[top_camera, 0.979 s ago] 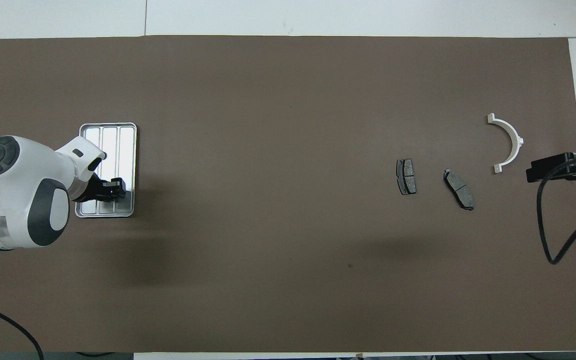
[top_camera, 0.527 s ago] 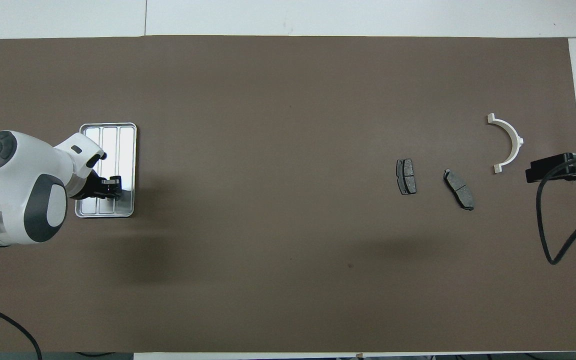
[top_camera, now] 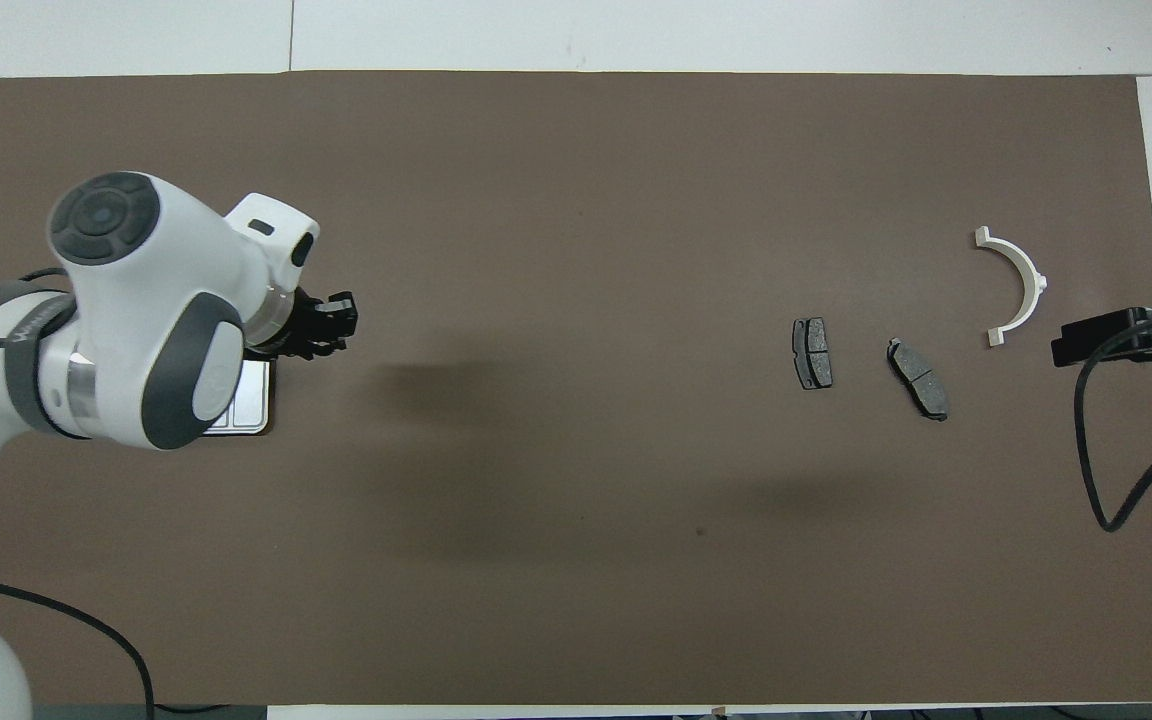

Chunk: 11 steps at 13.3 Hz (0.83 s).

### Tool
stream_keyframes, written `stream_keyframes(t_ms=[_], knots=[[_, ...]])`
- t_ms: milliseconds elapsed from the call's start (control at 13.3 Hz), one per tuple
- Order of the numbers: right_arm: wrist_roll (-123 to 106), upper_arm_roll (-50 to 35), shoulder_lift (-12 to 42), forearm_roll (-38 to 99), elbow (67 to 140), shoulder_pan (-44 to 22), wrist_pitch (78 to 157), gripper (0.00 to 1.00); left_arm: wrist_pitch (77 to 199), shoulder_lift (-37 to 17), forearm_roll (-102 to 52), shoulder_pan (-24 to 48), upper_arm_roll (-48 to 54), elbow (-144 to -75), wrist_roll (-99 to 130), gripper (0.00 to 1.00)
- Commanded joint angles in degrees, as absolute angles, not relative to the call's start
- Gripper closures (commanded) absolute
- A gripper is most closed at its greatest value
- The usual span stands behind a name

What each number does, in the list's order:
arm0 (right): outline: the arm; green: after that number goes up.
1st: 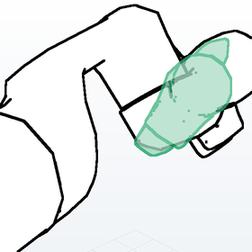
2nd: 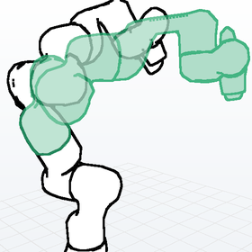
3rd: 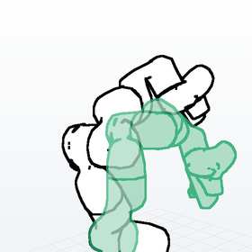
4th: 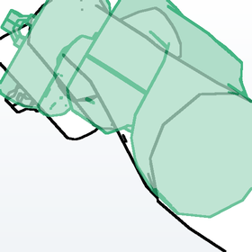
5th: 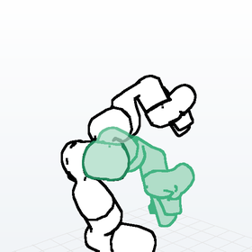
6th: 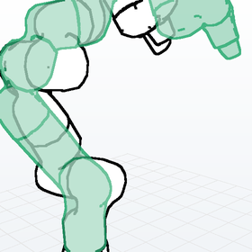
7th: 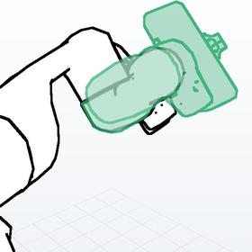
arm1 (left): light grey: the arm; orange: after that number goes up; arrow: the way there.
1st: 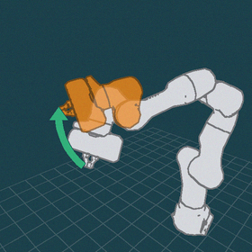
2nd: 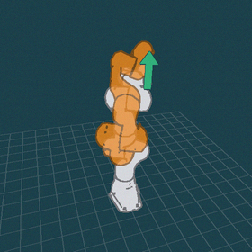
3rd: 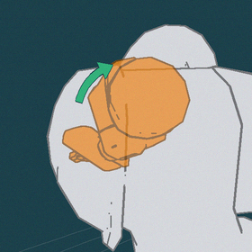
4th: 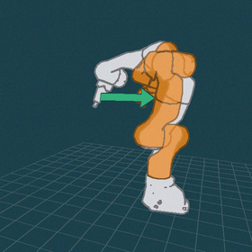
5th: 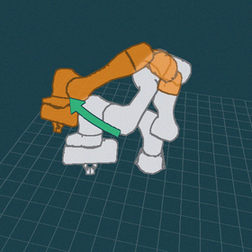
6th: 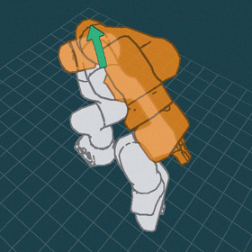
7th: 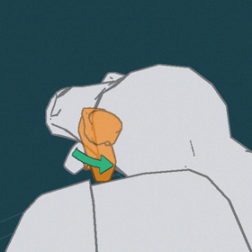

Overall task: Place bearing gear from tray to pile
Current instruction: 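Carry the bearing to the table center and release it with the left gripper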

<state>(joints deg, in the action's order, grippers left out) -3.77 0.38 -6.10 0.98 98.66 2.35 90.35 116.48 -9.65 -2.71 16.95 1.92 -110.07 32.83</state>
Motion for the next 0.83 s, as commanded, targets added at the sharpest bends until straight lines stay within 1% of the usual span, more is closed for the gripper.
stream_keyframes(t_ms=[0,75,151,301,376,452,753], knots=[[-6.5,0.17,-7.38,2.37,100.28,3.34,91.85,0.0,115.75,-13.0,-3.25,24.76,0.79,-104.34,43.74,0.92],[-6.59,0.18,-7.38,2.29,100.28,3.43,91.85,0.0,115.4,-14.23,-3.34,27.4,0.7,-102.24,45.68,0.92],[-6.59,0.18,-7.3,2.37,100.28,3.51,91.93,0.0,114.97,-17.11,-3.34,29.94,0.7,-99.08,49.53,0.92],[-6.59,0.18,-7.38,2.29,100.28,4.04,91.93,0.0,113.83,-27.9,-3.16,35.31,0.62,-86.28,60.07,0.92],[-6.59,0.18,-7.38,2.29,100.28,4.04,91.93,0.0,114.6,-29.69,-3.34,36.29,0.62,-84.74,61.42,0.92],[-6.59,0.18,-7.38,2.37,100.28,4.04,91.93,0.0,115.04,-29.88,-3.51,36.47,0.88,-84.73,61.52,0.92],[-7.21,0.18,-7.21,2.29,100.2,3.96,91.93,0.0,119.27,-32.07,-4.83,39.45,0.79,-86.57,64.24,0.92]])
